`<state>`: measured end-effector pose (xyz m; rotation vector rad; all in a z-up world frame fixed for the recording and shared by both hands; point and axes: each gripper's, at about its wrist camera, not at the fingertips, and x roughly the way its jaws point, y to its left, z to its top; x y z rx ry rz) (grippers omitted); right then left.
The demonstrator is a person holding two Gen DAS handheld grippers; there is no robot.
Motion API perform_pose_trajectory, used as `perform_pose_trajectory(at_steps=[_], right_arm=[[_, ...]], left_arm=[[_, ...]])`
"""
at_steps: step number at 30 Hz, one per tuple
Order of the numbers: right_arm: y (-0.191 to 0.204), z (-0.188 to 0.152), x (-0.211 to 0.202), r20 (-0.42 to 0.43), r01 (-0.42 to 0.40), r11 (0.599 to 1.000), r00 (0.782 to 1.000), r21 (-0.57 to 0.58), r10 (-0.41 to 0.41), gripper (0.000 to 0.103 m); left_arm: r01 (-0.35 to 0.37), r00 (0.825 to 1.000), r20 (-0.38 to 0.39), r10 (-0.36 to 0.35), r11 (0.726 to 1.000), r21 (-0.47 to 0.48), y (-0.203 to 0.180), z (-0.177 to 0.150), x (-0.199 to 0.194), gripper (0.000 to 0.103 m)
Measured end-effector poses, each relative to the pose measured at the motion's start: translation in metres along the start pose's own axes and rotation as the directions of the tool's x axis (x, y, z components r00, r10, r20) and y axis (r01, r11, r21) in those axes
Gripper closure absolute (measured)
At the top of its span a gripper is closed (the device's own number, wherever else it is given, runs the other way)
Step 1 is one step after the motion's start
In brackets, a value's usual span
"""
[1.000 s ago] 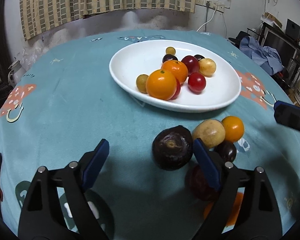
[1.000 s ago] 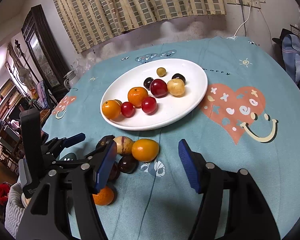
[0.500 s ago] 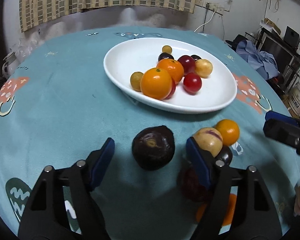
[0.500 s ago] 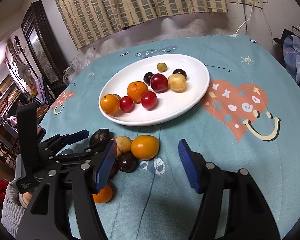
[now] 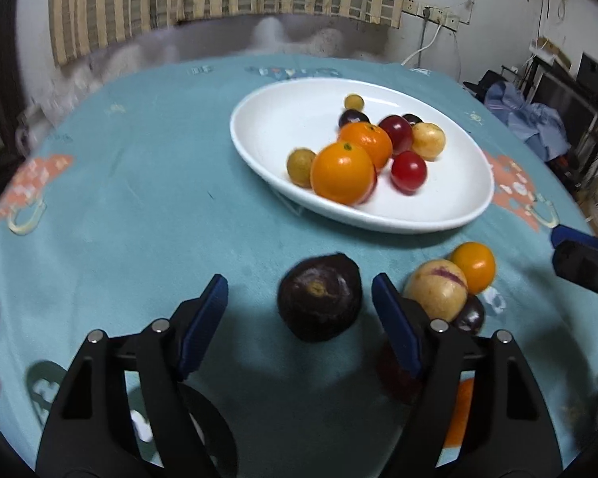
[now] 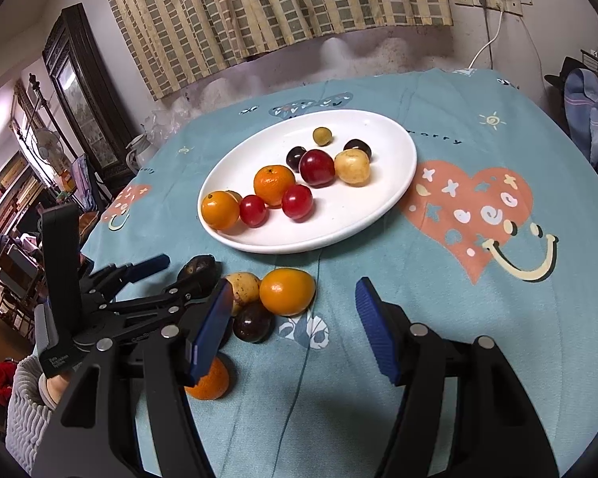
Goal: Organize fruits
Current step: 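Move the left gripper to the large dark plum and close on it, then lift the dark plum with the left gripper while the right gripper grasps an orange fruit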
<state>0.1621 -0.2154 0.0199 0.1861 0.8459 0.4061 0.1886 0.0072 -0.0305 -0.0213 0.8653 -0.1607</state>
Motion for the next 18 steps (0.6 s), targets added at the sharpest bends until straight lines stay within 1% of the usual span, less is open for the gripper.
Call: perform_pose_trajectory(at_steps=[1,2,3,4,7,10,12,14,15,18], right_arm=[[0.000,0.000,0.000,0.000,0.000,1.000,1.000,0.001,0.000,0.039],[0.000,0.001,-0.001,0.000,0.000,1.000,1.000,0.002,0.000,0.039],[0.000,0.001,-0.001,0.002,-0.001,1.000,1.000,0.002,0.001,0.039],[-0.001,0.001,-0.001,0.003,-0.001,1.000,1.000,0.003,0.001,0.039],[-0.001,0.001,-0.001,0.006,-0.004,1.000,1.000,0.003,0.004,0.039],[0.000,0.001,0.000,0.000,-0.004,1.000,1.000,-0.002,0.004,0.039],[0.001,0.001,0.000,0.000,-0.003,1.000,1.000,-0.004,0.003,0.039],[0.001,0.001,-0.001,0.003,-0.004,1.000,1.000,-0.004,0.004,0.039],[0.000,0.000,0.000,0.003,-0.004,1.000,1.000,-0.005,0.004,0.039],[0.001,0.000,0.000,-0.001,-0.006,1.000,1.000,-0.008,0.006,0.039]], left_arm=[[0.007,1.000,-0.007,-0.007,1.000,0.010,0.000,-0.001,-0.001,0.030],[-0.003,1.000,-0.004,0.004,1.000,0.025,0.000,-0.003,-0.003,0.030],[-0.037,0.999,0.010,0.037,0.998,0.053,0.001,-0.004,-0.006,0.028],[-0.052,0.999,0.014,0.052,0.996,0.067,0.003,-0.005,-0.007,0.027],[-0.079,0.997,0.012,0.079,0.996,0.043,0.011,-0.003,-0.004,0.027],[-0.123,0.992,0.029,0.122,0.991,0.046,0.003,0.001,0.002,0.027],[-0.103,0.994,0.024,0.102,0.994,0.044,0.001,0.005,0.004,0.034],[-0.052,0.999,0.013,0.051,0.998,0.032,0.004,0.004,0.004,0.057],[-0.034,0.999,0.008,0.034,0.999,0.027,0.005,0.003,0.004,0.058],[-0.045,0.999,0.015,0.045,0.999,0.030,0.005,-0.002,-0.001,0.058]])
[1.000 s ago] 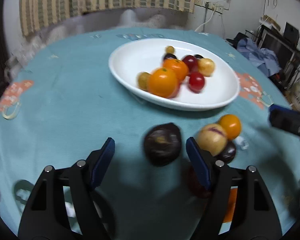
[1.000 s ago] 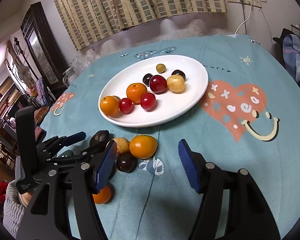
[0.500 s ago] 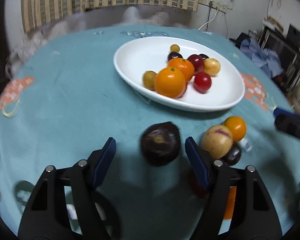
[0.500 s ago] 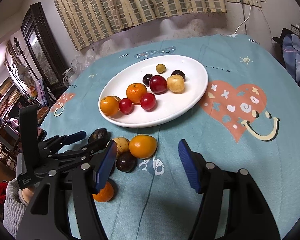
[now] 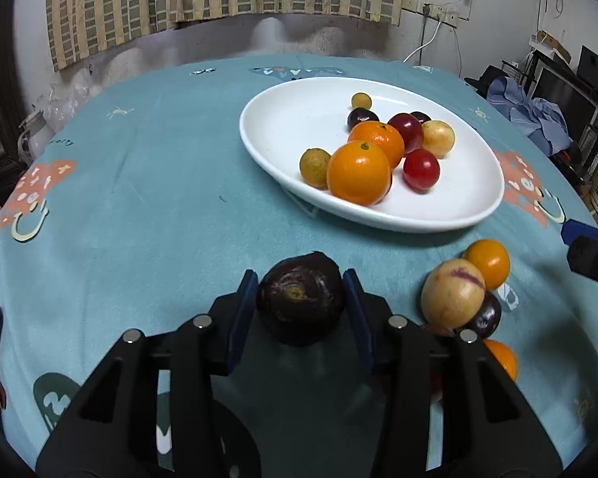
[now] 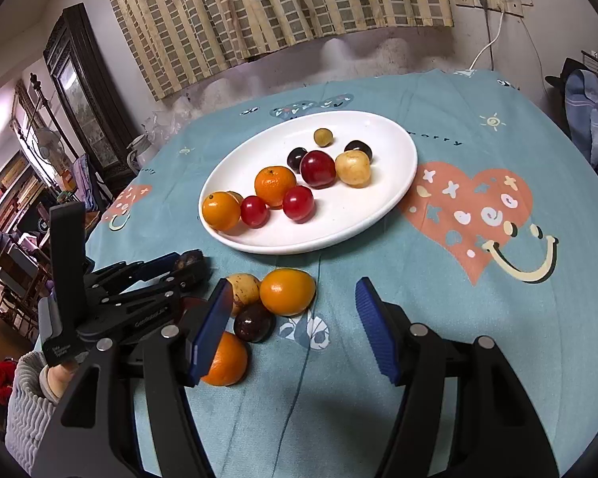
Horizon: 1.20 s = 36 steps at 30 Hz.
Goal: Organize fruits
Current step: 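Lift the dark plum with the left gripper while the right gripper grasps an orange fruit, then carry the dark plum and orange fruit over the plate and release both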
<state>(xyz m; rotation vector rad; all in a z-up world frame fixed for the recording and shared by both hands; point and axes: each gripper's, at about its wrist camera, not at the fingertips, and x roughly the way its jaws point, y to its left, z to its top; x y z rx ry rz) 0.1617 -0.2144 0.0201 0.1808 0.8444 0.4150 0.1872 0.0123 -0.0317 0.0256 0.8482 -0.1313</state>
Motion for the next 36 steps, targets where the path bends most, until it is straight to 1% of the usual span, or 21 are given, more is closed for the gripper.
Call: perform_pose_trajectory(at_steps=[2,4,5,9,11,13,15,20,23,25,28,31,32,34,36], right_arm=[[0.001,-0.001,0.001,-0.008,-0.009,1.000,1.000,-0.004,0.009,0.039],[0.001,-0.002,0.004,-0.019,-0.018,1.000,1.000,-0.005,0.018,0.039],[0.001,-0.002,0.006,-0.026,-0.022,1.000,0.999,-0.005,0.022,0.039],[0.002,-0.005,0.016,-0.055,-0.011,1.000,0.998,-0.017,0.010,0.042],[0.000,-0.004,0.022,-0.068,-0.037,0.999,0.997,0.018,0.038,0.043],[-0.006,0.001,0.029,-0.081,-0.076,0.993,0.993,0.091,0.084,0.050],[-0.011,0.004,0.037,-0.097,-0.110,0.983,0.987,0.150,0.126,0.051],[-0.015,0.002,0.049,-0.124,-0.095,0.979,0.985,0.182,0.119,0.052],[-0.018,0.001,0.060,-0.138,-0.106,0.971,0.981,0.215,0.138,0.056],[-0.019,-0.001,0.064,-0.136,-0.105,0.969,0.981,0.225,0.138,0.060],[-0.013,-0.003,0.063,-0.127,-0.096,0.978,0.984,0.187,0.121,0.062],[-0.014,-0.002,0.051,-0.102,-0.104,0.977,0.987,0.185,0.124,0.063],[-0.015,0.001,0.043,-0.081,-0.101,0.979,0.990,0.177,0.117,0.063],[-0.015,0.009,0.019,-0.012,-0.087,0.984,0.996,0.157,0.090,0.063],[-0.014,0.023,-0.001,0.043,-0.071,0.989,0.997,0.127,0.066,0.063]], left_arm=[[-0.012,1.000,0.000,0.012,1.000,-0.009,0.002,-0.002,-0.004,0.059],[-0.047,0.999,0.023,0.047,0.999,-0.024,0.006,-0.003,-0.017,0.059],[-0.051,0.998,0.035,0.053,0.998,-0.036,0.008,-0.003,-0.024,0.059],[-0.055,0.994,0.088,0.062,0.996,-0.074,0.015,-0.009,-0.058,0.059],[-0.038,0.994,0.100,0.046,0.996,-0.075,0.014,-0.011,-0.066,0.059],[-0.028,0.994,0.101,0.035,0.997,-0.068,0.011,-0.011,-0.066,0.059],[-0.020,0.995,0.092,0.025,0.998,-0.055,0.008,-0.011,-0.063,0.059],[-0.009,0.998,0.069,0.011,1.000,-0.028,0.001,-0.012,-0.055,0.059],[-0.008,0.998,0.061,0.009,1.000,-0.015,-0.002,-0.013,-0.050,0.059],[-0.019,0.998,0.067,0.020,1.000,-0.009,-0.003,-0.014,-0.049,0.059],[-0.010,0.998,0.068,0.012,1.000,-0.020,0.000,-0.013,-0.048,0.059],[-0.013,0.997,0.070,0.015,0.999,-0.031,0.003,-0.012,-0.050,0.059],[-0.017,0.997,0.077,0.020,0.999,-0.042,0.004,-0.009,-0.053,0.059],[-0.010,0.996,0.087,0.015,0.998,-0.059,0.007,-0.001,-0.058,0.059],[-0.006,0.995,0.103,0.014,0.997,-0.072,0.009,0.017,-0.064,0.059]])
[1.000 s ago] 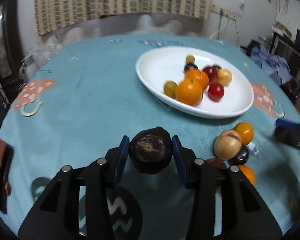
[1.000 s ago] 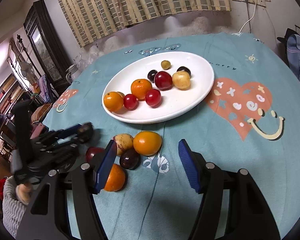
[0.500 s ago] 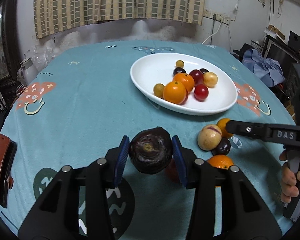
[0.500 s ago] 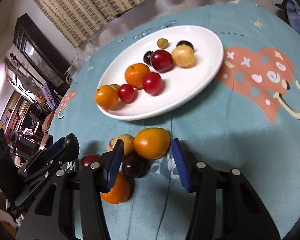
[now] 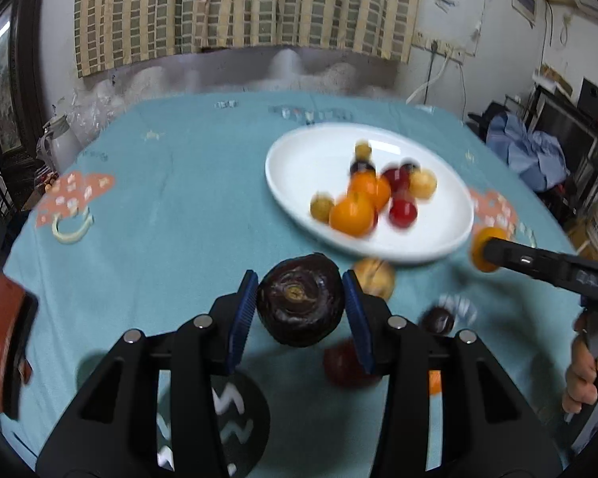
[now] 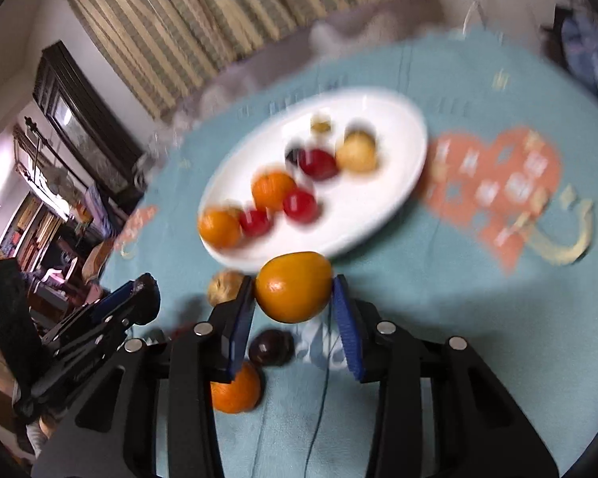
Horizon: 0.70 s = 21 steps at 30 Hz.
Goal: Organize fruits
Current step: 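Carry the dark plum and orange fruit over the plate and release both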
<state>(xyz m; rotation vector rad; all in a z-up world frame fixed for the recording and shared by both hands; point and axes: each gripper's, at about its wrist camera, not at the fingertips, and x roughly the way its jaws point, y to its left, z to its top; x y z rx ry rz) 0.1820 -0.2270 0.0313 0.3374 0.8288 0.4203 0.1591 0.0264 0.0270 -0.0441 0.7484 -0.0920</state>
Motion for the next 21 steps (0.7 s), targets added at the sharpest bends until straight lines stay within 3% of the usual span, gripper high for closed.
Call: perform_pose_trajectory(at_steps=[7,14,16,21], right_arm=[[0.000,0.042,0.002,0.078,0.073,0.996,0.994,-0.040,-0.070,0.063],[0.002,0.043,0.053,0.058,0.228,0.961,0.973,-0.156,-0.222,0.062],[0.004,0.042,0.058,0.069,0.270,0.943,0.963,-0.198,-0.261,0.037],[0.009,0.041,0.034,0.167,0.244,0.948,0.963,-0.204,-0.212,0.037]], left_arm=[[0.001,0.999,0.043,-0.001,1.000,0.011,-0.016,0.075,0.019,0.058],[-0.001,0.999,-0.043,0.001,1.000,-0.010,-0.017,0.086,0.088,0.058],[-0.010,0.998,-0.064,0.008,1.000,-0.020,-0.013,0.084,0.106,0.057],[-0.005,0.999,-0.040,0.003,0.999,-0.045,-0.006,0.086,0.102,0.051]])
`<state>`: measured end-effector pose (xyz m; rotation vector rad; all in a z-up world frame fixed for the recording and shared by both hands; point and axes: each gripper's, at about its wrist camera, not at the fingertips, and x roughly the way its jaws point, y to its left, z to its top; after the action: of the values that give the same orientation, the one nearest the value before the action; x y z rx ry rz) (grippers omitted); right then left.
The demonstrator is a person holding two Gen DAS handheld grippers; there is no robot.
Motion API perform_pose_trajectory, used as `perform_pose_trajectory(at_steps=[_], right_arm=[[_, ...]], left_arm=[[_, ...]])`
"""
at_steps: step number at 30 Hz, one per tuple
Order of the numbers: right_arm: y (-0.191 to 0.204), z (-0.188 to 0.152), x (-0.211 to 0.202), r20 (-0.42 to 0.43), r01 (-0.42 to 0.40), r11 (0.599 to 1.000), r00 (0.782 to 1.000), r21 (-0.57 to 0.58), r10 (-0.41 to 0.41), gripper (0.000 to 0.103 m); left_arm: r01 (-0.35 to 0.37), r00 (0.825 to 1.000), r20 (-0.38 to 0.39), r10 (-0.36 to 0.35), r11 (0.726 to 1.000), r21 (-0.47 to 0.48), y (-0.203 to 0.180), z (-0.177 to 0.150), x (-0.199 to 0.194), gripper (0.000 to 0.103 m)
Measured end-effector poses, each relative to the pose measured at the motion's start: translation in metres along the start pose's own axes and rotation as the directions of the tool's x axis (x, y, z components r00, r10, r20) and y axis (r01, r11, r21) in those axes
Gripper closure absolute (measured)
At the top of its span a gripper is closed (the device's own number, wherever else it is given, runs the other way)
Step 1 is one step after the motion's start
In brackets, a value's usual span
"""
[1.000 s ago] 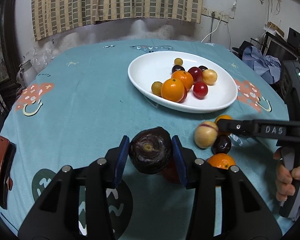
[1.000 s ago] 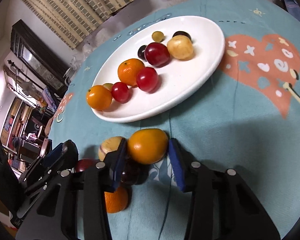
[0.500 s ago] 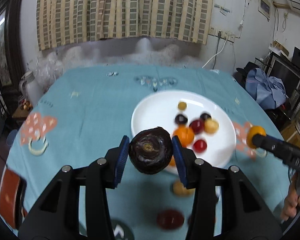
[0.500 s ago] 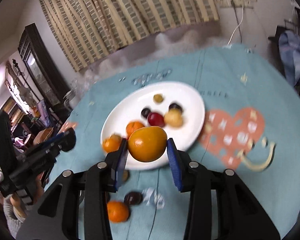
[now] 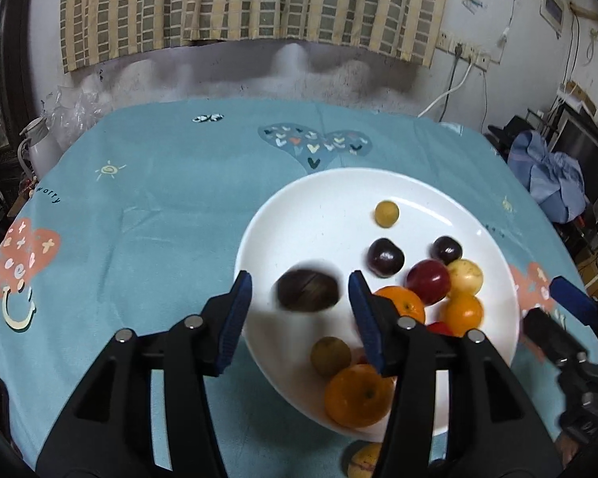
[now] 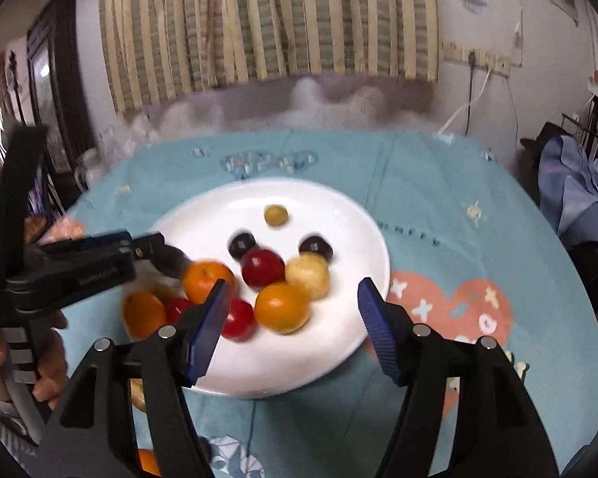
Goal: Organize fruits
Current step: 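Carry the dark plum and orange fruit over the plate and release both, then grasp the red plum with the left gripper while the right gripper grasps a dark cherry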
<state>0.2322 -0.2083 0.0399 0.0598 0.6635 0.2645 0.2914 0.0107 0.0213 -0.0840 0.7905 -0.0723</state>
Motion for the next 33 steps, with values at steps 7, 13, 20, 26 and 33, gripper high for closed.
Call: perform_pose_trajectory(at_steps=[7,13,20,26,33], right_arm=[[0.013,0.009,-0.071,0.077,-0.139,0.989,0.988,0.038,0.136,0.035],[0.022,-0.023,-0.099,0.045,-0.176,0.983,0.984,0.044,0.174,0.033],[0.008,-0.056,-0.089,-0.017,-0.170,0.980,0.985,0.105,0.173,0.033],[-0.002,-0.056,-0.088,-0.021,-0.174,0.974,0.984,0.147,0.179,0.033],[-0.004,-0.058,-0.084,-0.030,-0.170,0.976,0.984,0.139,0.176,0.033]], left_arm=[[-0.053,0.996,0.076,0.054,0.998,-0.022,0.028,-0.024,-0.078,0.038],[-0.122,0.990,0.077,0.122,0.993,-0.002,0.044,-0.089,-0.129,0.038],[-0.093,0.995,0.045,0.091,0.994,0.060,0.020,-0.135,-0.130,0.038],[-0.057,0.998,0.025,0.054,0.984,0.169,-0.025,-0.140,-0.104,0.038],[-0.048,0.998,-0.039,0.057,0.981,0.187,-0.028,-0.149,-0.076,0.038]])
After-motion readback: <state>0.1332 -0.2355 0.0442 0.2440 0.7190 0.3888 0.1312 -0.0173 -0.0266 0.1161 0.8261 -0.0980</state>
